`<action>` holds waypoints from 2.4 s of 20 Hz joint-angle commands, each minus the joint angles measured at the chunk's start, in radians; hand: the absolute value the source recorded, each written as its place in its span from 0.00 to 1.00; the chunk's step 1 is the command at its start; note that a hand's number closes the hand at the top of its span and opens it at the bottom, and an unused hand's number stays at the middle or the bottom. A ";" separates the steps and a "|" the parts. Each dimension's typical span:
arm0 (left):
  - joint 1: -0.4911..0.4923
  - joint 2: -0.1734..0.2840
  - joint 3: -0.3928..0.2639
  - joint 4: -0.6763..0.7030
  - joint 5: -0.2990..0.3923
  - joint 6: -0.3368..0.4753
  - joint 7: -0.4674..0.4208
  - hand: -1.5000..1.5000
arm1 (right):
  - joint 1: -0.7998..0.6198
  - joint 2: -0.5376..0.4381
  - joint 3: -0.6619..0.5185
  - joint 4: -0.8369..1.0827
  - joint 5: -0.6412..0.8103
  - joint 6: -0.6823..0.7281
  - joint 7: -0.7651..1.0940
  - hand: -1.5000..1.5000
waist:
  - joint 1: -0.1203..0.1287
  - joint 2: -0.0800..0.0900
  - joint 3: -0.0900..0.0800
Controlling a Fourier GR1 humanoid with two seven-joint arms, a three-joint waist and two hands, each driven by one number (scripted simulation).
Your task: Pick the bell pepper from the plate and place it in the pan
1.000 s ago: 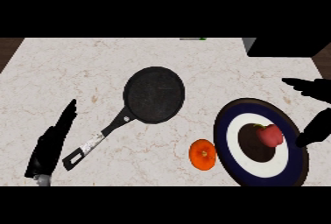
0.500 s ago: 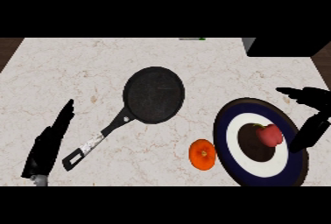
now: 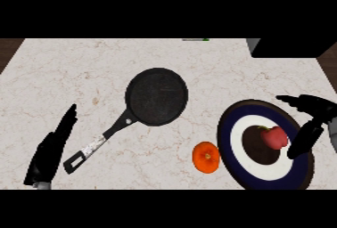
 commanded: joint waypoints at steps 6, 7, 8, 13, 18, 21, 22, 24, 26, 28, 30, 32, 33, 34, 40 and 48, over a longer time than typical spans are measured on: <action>-0.046 -0.052 0.017 0.049 -0.055 -0.019 -0.002 0.50 | 0.023 0.086 -0.015 0.098 0.162 -0.026 -0.122 0.00 | 0.000 0.001 0.000; 0.027 -0.016 0.042 -0.113 -0.028 -0.049 0.076 0.50 | 0.041 0.086 -0.046 -0.039 0.096 0.042 0.030 0.00 | 0.000 -0.001 0.000; -0.031 -0.036 0.047 0.037 -0.044 -0.051 -0.011 0.50 | -0.003 0.063 -0.052 0.115 0.167 0.022 -0.132 0.00 | 0.001 0.001 0.000; 0.121 -0.095 -0.026 -0.094 -0.091 -0.027 -0.020 0.50 | 0.018 0.136 -0.021 0.084 0.212 -0.010 -0.087 0.00 | 0.006 0.000 0.000; 0.037 -0.037 0.089 -0.037 -0.025 -0.111 -0.008 0.50 | 0.071 0.167 -0.053 0.092 0.268 -0.080 -0.222 1.00 | 0.001 0.000 0.000; -0.021 -0.036 0.114 -0.014 -0.035 -0.110 0.017 0.50 | 0.054 0.151 -0.111 0.165 0.253 -0.068 -0.268 1.00 | -0.001 0.000 0.000; -0.034 -0.077 0.093 0.042 -0.069 -0.077 -0.036 0.50 | -0.003 0.183 -0.099 0.244 0.281 -0.076 -0.271 1.00 | 0.001 0.001 0.000; -0.111 -0.068 0.121 0.128 -0.067 -0.082 -0.037 0.50 | 0.088 0.197 -0.109 0.103 0.230 -0.048 -0.230 1.00 | -0.008 0.000 0.000; 0.014 -0.084 0.086 0.037 -0.080 -0.096 -0.053 0.50 | 0.020 0.197 -0.146 0.164 0.213 -0.016 -0.220 1.00 | 0.000 0.000 0.000; -0.015 -0.071 0.102 0.038 -0.070 -0.086 -0.034 0.50 | 0.171 0.362 -0.060 0.003 0.310 -0.232 -0.010 1.00 | -0.017 -0.005 -0.002; 0.015 -0.082 0.100 -0.006 -0.069 -0.071 0.012 0.50 | 0.241 0.414 -0.030 -0.068 0.389 -0.336 0.120 1.00 | -0.039 -0.017 -0.004; 0.013 -0.066 0.114 0.002 -0.070 -0.073 -0.001 0.50 | 0.283 0.482 0.015 -0.082 0.479 -0.431 0.232 1.00 | -0.052 -0.023 -0.007; 0.037 -0.067 0.112 0.013 -0.068 -0.078 -0.020 0.50 | 0.294 0.510 0.031 -0.123 0.518 -0.472 0.296 1.00 | -0.044 -0.020 -0.007; 0.012 -0.075 0.104 0.006 -0.083 -0.063 -0.010 0.50 | 0.346 0.540 0.090 -0.175 0.562 -0.492 0.313 1.00 | -0.059 -0.022 -0.006; 0.031 -0.060 0.101 -0.018 -0.078 -0.087 -0.016 0.50 | 0.371 0.578 0.272 -0.378 0.963 -0.637 0.510 1.00 | -0.029 -0.018 -0.005; -0.003 -0.089 0.090 0.056 -0.079 -0.084 -0.046 0.50 | 0.184 0.588 0.474 -0.556 1.427 -0.536 0.507 1.00 | -0.009 -0.005 -0.004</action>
